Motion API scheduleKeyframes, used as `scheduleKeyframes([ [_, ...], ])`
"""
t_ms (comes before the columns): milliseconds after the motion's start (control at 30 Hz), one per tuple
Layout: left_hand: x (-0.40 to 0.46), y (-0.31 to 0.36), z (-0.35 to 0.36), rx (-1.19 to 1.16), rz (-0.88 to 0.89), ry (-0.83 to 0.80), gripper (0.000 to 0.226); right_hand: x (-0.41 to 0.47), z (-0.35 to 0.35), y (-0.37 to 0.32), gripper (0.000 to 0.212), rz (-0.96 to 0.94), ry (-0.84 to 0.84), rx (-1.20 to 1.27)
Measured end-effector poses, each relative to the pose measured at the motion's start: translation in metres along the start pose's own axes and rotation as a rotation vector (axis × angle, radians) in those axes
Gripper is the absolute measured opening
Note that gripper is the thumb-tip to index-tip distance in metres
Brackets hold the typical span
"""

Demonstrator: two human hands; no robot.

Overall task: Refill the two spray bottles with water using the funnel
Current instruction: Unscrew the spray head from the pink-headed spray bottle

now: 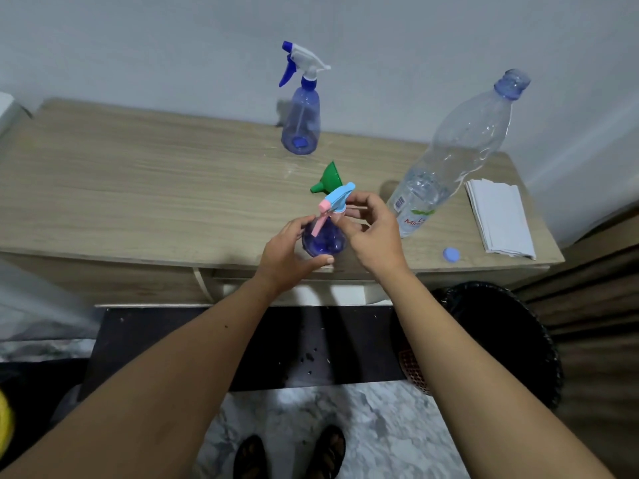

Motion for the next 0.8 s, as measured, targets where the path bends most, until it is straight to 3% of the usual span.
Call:
scheduleKeyframes([
  [67,-0.001,-0.001,0.0,-0.014,-0.017,-0.008,0.084,0.002,0.003,-0.001,0.04,0.012,0.021,0.009],
  [167,-0.002,-0.002,0.001,-0.041,-0.041,-0.017,0.089,0.005,0.004,-0.001,0.032,-0.001,0.036,-0.014],
  [367,-0.001,-0.006,0.001,-0.05,-0.039,-0.013,0.093,0.006,0.004,-0.004,0.031,-0.07,-0.091,0.009],
  [533,-0.003,0.0,0.001,-0.049,0.005,0.01,0.081,0.009,0.002,-0.002,0.047,-0.057,-0.046,0.011],
  [800,-0.002,-0.003,0.003,-0.039,-0.018,0.009,0.085,0.016,-0.005,-0.006,0.027,-0.026,-0.074,0.073],
])
Point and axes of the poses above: each hand's wrist, its own x-axis towards the middle knuckle, its own z-axis out of the palm, y = z × x, the point moved 6 cm from there along x, towards the middle knuckle, and after that the axes turned 6 degrees about -z, right-handed, at the moved point
